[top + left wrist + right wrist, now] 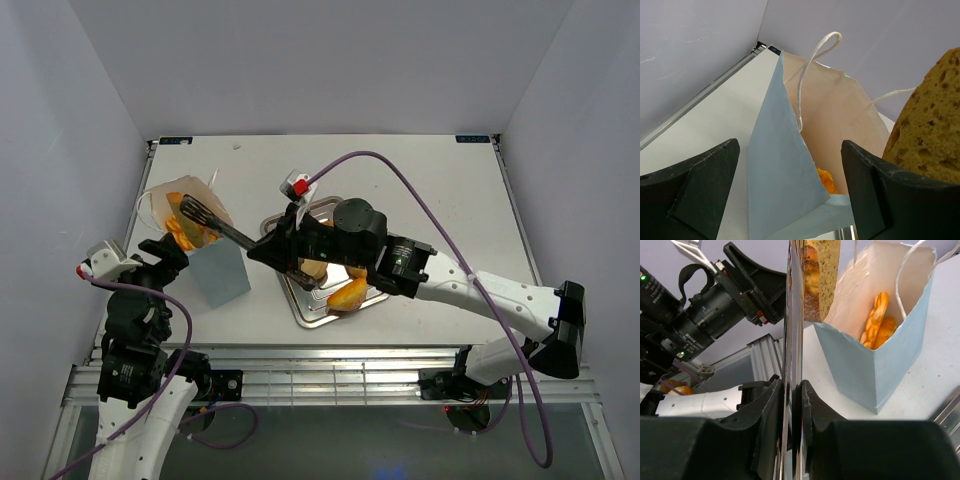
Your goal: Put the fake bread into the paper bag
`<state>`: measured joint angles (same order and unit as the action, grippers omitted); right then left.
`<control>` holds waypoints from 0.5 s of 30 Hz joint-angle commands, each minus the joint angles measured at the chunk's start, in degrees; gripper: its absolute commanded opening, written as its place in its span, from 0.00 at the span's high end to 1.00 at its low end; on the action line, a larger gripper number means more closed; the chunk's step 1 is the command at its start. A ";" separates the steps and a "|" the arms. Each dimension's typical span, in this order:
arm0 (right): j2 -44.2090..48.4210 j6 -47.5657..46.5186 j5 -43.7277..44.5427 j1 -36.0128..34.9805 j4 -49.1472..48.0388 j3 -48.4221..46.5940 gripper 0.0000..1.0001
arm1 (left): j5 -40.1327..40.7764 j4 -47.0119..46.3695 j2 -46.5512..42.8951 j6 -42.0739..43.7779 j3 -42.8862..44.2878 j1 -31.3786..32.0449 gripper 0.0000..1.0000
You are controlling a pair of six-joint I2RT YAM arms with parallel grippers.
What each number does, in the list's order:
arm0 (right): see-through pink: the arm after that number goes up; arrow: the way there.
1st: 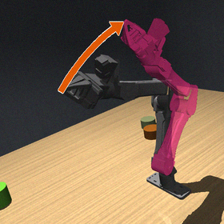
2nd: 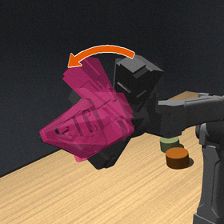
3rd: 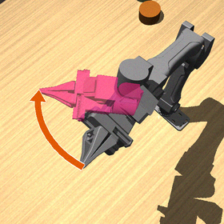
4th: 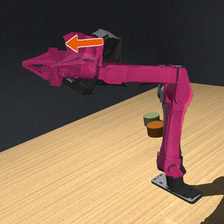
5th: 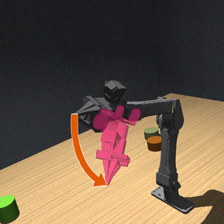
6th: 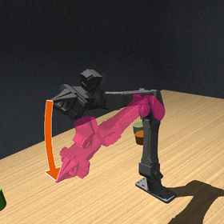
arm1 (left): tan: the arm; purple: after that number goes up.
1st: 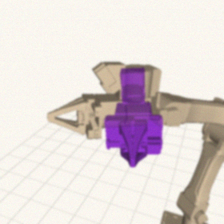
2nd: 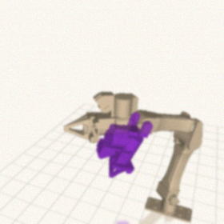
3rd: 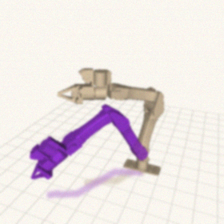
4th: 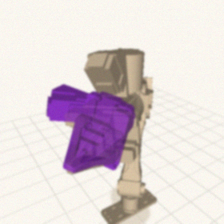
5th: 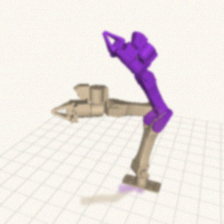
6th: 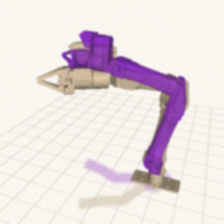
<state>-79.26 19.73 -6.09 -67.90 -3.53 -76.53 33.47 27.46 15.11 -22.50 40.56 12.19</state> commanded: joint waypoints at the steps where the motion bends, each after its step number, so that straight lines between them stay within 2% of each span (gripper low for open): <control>1: -1.15 -2.85 3.44 -0.04 -3.85 -2.66 0.88 | 0.01 0.22 -0.52 0.09 0.49 0.29 0.07; 8: -3.96 -3.38 7.93 1.10 -6.32 2.26 0.87 | -0.60 -0.04 -0.53 0.18 0.31 0.21 0.07; 10: -4.67 -3.38 8.37 1.45 -6.05 2.26 0.79 | -0.69 -0.04 -0.61 0.18 0.31 0.21 0.07; 12: -5.64 -3.38 8.20 1.63 -5.61 1.74 0.65 | -0.78 -0.13 -0.53 0.27 0.31 0.21 0.07; 15: -6.52 -3.55 7.85 1.72 -4.91 1.04 0.55 | -0.78 -0.13 -0.87 0.27 0.31 0.21 0.07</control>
<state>-85.84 17.30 0.91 -66.28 -5.32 -74.22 33.41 27.42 14.70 -22.50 40.56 12.19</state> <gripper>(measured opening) 0.439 0.932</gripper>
